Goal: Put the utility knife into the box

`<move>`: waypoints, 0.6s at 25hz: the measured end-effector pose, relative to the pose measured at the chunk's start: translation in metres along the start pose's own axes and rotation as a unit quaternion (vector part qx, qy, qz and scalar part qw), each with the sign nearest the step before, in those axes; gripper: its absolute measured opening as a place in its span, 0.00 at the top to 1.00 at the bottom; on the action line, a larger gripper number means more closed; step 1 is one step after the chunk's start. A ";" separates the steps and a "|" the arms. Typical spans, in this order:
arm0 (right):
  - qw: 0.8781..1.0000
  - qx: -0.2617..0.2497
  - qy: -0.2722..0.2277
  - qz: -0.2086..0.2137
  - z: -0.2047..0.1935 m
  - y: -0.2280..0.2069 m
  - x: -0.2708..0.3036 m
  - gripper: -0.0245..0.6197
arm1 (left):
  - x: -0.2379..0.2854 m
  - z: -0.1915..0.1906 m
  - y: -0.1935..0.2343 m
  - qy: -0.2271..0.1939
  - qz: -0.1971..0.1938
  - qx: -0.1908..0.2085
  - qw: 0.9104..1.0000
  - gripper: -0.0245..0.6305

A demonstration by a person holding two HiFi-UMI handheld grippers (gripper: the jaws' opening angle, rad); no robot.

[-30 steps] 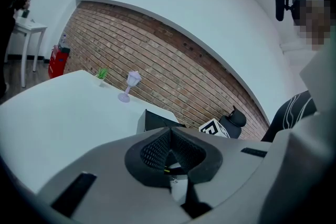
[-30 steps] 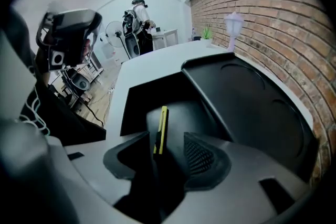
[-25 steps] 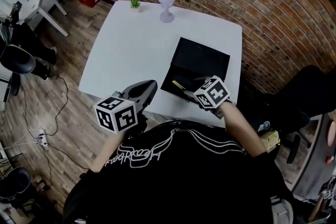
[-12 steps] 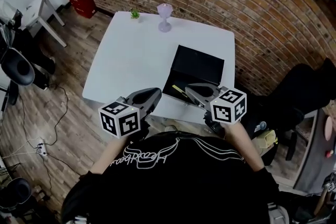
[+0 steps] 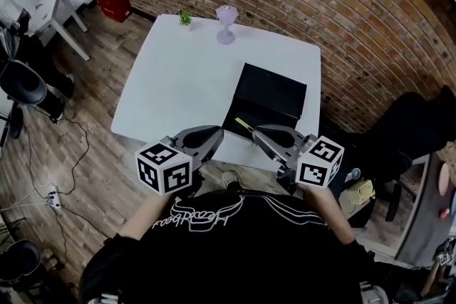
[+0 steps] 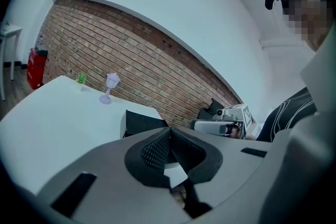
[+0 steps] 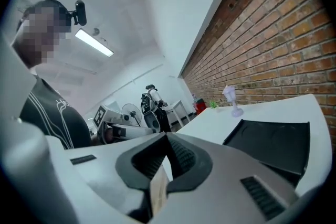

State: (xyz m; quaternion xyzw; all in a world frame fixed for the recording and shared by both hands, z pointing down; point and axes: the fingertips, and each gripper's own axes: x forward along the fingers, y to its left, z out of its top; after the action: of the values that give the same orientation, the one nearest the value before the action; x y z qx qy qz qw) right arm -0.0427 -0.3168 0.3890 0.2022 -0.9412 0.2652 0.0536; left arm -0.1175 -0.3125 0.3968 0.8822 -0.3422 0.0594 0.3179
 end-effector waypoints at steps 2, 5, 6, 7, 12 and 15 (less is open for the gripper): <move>1.000 -0.002 -0.001 0.008 -0.002 0.006 0.001 0.96 | -0.002 -0.001 -0.001 0.003 0.000 0.001 1.000 0.91; 1.000 -0.004 0.000 0.018 -0.005 0.012 0.004 0.96 | -0.009 -0.004 -0.004 0.003 0.002 -0.001 1.000 0.91; 1.000 -0.004 -0.001 0.021 -0.005 0.014 0.005 0.96 | -0.011 -0.005 -0.005 0.003 0.005 -0.002 1.000 0.91; 1.000 -0.004 -0.002 0.024 -0.005 0.016 0.006 0.96 | -0.013 -0.006 -0.005 0.003 0.007 -0.001 1.000 0.91; 0.999 -0.010 0.007 0.030 -0.010 0.024 0.011 0.96 | -0.025 -0.005 -0.004 -0.009 0.017 0.001 1.000 0.91; 0.999 -0.015 0.012 0.035 -0.012 0.028 0.013 0.96 | -0.030 -0.006 -0.003 -0.013 0.024 -0.002 1.000 0.91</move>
State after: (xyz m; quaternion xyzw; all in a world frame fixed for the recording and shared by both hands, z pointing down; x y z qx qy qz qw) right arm -0.0663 -0.2936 0.3881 0.1656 -0.9509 0.2548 0.0587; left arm -0.1378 -0.2898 0.3905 0.8741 -0.3673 0.0545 0.3132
